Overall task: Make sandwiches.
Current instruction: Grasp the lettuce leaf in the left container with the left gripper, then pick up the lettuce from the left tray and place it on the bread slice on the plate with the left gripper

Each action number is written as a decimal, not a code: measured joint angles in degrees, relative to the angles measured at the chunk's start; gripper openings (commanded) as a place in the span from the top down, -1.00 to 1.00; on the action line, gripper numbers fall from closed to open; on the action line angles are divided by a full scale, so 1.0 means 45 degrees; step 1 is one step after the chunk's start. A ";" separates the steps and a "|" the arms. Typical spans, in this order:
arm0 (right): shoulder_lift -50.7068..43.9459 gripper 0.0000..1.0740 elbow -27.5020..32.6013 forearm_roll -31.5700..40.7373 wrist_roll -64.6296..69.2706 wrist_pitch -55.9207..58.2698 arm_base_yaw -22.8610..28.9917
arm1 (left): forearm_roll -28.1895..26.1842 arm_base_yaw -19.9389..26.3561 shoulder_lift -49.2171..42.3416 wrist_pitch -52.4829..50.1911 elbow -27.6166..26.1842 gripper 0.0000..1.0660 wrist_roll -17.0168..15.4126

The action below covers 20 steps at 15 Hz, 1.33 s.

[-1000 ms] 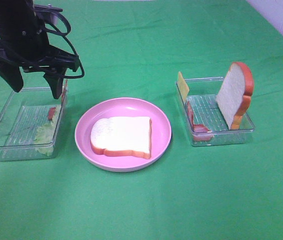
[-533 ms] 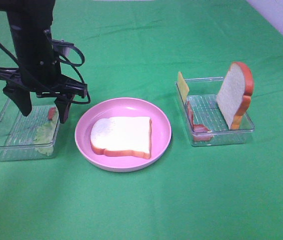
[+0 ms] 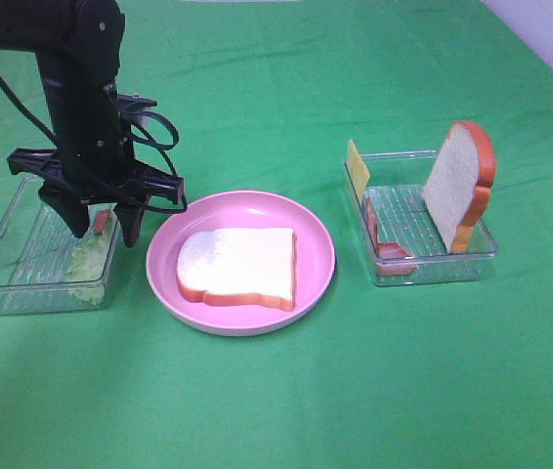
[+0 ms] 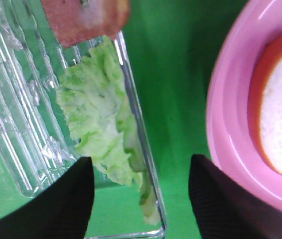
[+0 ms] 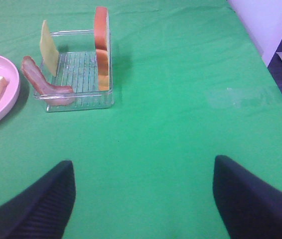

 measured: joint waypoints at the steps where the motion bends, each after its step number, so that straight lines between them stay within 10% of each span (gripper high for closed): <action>1: 0.0000 -0.36 0.0000 0.0000 0.0000 0.0000 0.0000 | 0.0000 0.0000 0.0000 -0.0025 0.0000 0.20 0.0000; 9: 0.0000 -0.36 0.0000 0.0000 0.0000 0.0000 0.0000 | 0.0000 0.0000 0.0000 -0.0255 0.0000 1.00 0.0000; 20: 0.0000 -0.36 0.0000 0.0000 0.0000 0.0000 0.0000 | -0.1248 -0.0051 -0.1502 -0.0306 0.0000 1.00 0.0051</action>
